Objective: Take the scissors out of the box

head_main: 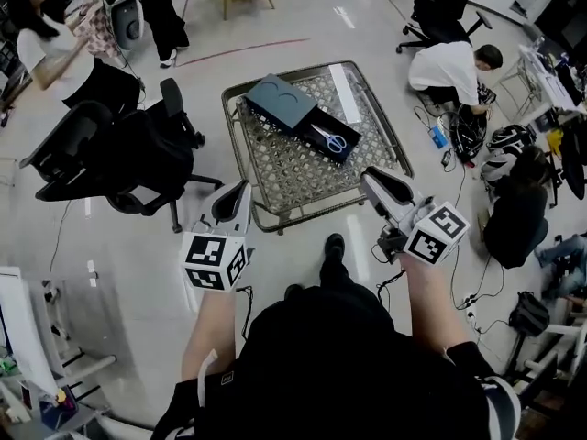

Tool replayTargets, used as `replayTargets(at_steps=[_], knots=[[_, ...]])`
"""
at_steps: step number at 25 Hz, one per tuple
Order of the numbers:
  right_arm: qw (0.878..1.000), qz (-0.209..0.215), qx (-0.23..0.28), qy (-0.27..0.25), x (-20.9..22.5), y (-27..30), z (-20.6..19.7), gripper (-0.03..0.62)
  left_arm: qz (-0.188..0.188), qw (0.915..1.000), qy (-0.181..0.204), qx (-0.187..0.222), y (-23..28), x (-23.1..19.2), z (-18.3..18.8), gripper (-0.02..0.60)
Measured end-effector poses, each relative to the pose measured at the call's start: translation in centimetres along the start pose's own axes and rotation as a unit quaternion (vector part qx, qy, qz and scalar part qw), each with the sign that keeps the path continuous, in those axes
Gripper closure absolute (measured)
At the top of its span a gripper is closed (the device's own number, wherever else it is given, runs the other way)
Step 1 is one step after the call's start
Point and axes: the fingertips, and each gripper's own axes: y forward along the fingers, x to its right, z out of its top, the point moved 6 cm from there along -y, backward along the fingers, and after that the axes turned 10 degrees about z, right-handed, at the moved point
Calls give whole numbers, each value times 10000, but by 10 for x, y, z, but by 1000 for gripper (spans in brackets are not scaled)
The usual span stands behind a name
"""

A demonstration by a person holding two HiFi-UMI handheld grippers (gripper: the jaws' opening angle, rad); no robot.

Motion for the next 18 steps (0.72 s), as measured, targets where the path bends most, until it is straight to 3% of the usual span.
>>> replayTargets(at_steps=[10, 18], knots=[[9994, 151, -173, 260, 115, -1, 24, 523, 349, 9992, 104, -161, 90, 31, 34, 574], [9988, 138, -400, 245, 161, 9, 29, 523, 453, 9989, 74, -120, 128, 32, 49, 574]])
